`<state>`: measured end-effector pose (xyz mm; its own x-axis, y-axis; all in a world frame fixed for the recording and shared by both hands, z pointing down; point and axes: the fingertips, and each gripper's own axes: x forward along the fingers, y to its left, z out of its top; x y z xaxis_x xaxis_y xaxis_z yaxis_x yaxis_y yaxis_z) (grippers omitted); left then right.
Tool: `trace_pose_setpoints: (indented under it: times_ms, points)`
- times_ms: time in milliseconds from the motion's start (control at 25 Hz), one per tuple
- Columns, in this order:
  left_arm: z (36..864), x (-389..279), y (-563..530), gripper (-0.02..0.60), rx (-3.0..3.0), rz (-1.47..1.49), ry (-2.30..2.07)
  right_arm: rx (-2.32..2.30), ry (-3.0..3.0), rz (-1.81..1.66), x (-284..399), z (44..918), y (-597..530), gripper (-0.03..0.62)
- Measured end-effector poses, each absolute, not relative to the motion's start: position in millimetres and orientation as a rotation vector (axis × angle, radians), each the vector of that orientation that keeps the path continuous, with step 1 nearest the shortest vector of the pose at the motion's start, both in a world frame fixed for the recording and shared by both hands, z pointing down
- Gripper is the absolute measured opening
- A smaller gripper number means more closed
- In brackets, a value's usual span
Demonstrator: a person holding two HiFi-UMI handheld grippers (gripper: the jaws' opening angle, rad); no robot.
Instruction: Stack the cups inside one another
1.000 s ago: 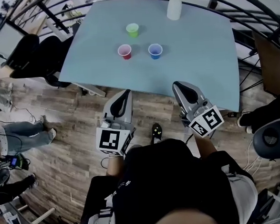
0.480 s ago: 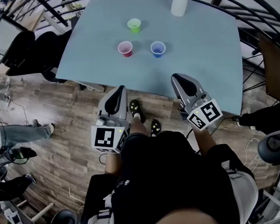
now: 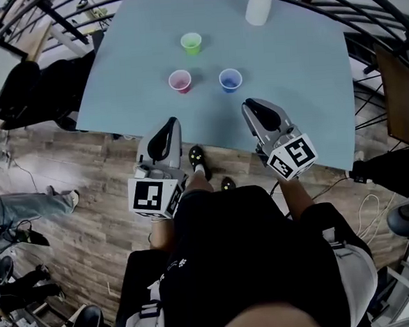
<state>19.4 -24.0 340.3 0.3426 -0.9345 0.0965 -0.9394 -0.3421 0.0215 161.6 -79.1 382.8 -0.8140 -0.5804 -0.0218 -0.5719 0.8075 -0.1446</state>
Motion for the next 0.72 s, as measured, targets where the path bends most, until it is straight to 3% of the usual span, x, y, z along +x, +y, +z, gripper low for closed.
trace_pose_setpoints:
  times_ms: [360,720]
  points:
    - [341,-12,-72,-0.015,2.527,0.12,-1.738,-1.07,2.933,-0.238,143,408,-125,0.065]
    - [354,-37,-108,-0.015,2.513,0.147,-1.7,-1.221,2.998,-0.229,129,443,-167,0.188]
